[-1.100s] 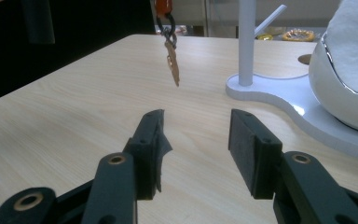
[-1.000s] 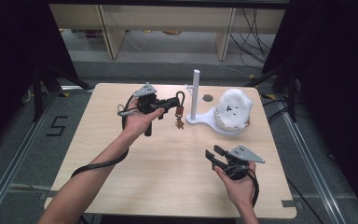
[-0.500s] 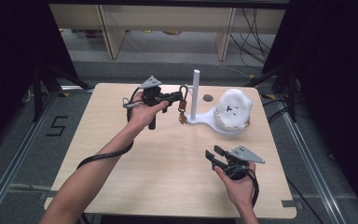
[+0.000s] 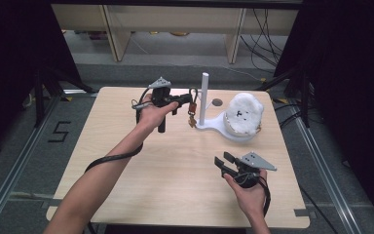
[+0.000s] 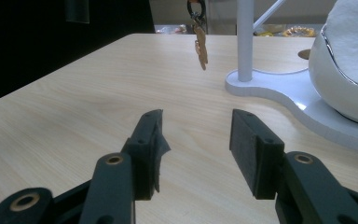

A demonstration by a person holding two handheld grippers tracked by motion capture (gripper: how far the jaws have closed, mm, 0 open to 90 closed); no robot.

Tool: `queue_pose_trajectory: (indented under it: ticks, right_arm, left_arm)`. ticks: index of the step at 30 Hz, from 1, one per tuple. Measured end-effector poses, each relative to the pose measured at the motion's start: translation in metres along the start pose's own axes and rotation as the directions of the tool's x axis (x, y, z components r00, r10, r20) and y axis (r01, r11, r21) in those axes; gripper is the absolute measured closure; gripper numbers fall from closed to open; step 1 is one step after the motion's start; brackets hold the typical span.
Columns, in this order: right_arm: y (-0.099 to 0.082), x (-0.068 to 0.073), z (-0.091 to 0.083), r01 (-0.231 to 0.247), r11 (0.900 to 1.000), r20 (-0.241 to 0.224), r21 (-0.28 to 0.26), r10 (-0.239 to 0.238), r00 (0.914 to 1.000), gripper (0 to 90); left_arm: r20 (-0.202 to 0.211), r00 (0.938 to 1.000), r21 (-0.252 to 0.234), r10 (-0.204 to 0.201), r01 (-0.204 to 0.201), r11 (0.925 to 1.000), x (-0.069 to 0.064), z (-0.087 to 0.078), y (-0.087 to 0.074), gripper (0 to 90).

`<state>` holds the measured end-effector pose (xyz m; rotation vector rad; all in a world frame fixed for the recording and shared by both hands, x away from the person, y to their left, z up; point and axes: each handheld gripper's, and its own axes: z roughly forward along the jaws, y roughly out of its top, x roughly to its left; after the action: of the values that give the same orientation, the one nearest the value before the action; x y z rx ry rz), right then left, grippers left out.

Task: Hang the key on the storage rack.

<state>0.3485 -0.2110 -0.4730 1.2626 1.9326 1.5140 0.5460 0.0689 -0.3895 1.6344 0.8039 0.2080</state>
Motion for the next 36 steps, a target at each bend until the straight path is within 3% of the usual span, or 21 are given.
queue_pose_trajectory:
  ticks: [1, 6, 12, 14, 15, 16, 18, 20, 28, 32, 36]
  right_arm:
    - [0.0, -0.002, 0.001, 0.021, 0.9997, -0.005, -0.01, -0.021, 0.9998, 55.0]
    - [0.0, -0.004, 0.0, 0.037, 0.9993, 0.005, -0.008, -0.037, 0.9993, 54.9]
    - [-0.001, -0.003, 0.0, 0.024, 0.9997, -0.001, -0.007, -0.024, 0.9997, 54.7]
    - [-0.001, -0.004, 0.0, 0.039, 0.9992, 0.003, -0.012, -0.039, 0.9992, 54.7]
    - [-0.001, -0.001, 0.0, -0.003, 1.0, -0.007, -0.004, 0.003, 1.0, 54.7]
    - [-0.001, -0.003, 0.0, 0.014, 0.9999, -0.001, -0.006, -0.014, 0.9999, 54.7]
    - [-0.002, -0.001, 0.0, -0.003, 1.0, -0.006, -0.006, 0.003, 1.0, 54.6]
    - [-0.001, -0.004, 0.0, 0.037, 0.9993, 0.001, -0.009, -0.037, 0.9993, 54.5]
    - [-0.002, -0.004, 0.0, 0.014, 0.9999, -0.003, -0.005, -0.014, 0.9999, 54.3]
    - [-0.002, -0.006, 0.001, 0.046, 0.9988, 0.005, -0.018, -0.045, 0.999, 54.1]
    - [-0.003, -0.005, 0.001, 0.044, 0.9989, 0.005, -0.017, -0.044, 0.999, 53.9]
  left_arm:
    - [0.005, 0.9999, -0.001, -0.011, 0.011, 0.9999, 0.001, 0.001, 0.0, 83.9]
    - [0.012, 0.9991, 0.006, -0.04, 0.04, 0.9992, 0.003, 0.005, 0.0, 83.8]
    - [0.006, 0.9981, 0.006, -0.061, 0.061, 0.9981, 0.003, 0.01, -0.001, 83.7]
    - [-0.002, 0.9983, 0.011, -0.058, 0.058, 0.9982, 0.003, 0.011, -0.002, 83.8]
    - [-0.001, 0.9982, 0.012, -0.06, 0.06, 0.9981, 0.003, 0.012, -0.003, 83.7]
    - [-0.004, 0.9983, 0.016, -0.058, 0.058, 0.9982, 0.004, 0.013, -0.003, 83.7]
    - [-0.011, 0.9984, 0.019, -0.056, 0.056, 0.9983, 0.003, 0.015, -0.004, 83.7]
    - [-0.018, 0.9982, 0.022, -0.057, 0.058, 0.9981, 0.003, 0.016, -0.004, 83.7]
    - [-0.031, 0.9984, 0.031, -0.047, 0.047, 0.9984, 0.001, 0.022, -0.005, 83.6]
    - [-0.038, 0.9986, 0.036, -0.036, 0.038, 0.9986, 0.002, 0.022, -0.006, 83.2]
    - [-0.03, 0.9992, 0.044, -0.025, 0.026, 0.9987, 0.001, 0.023, -0.006, 81.2]
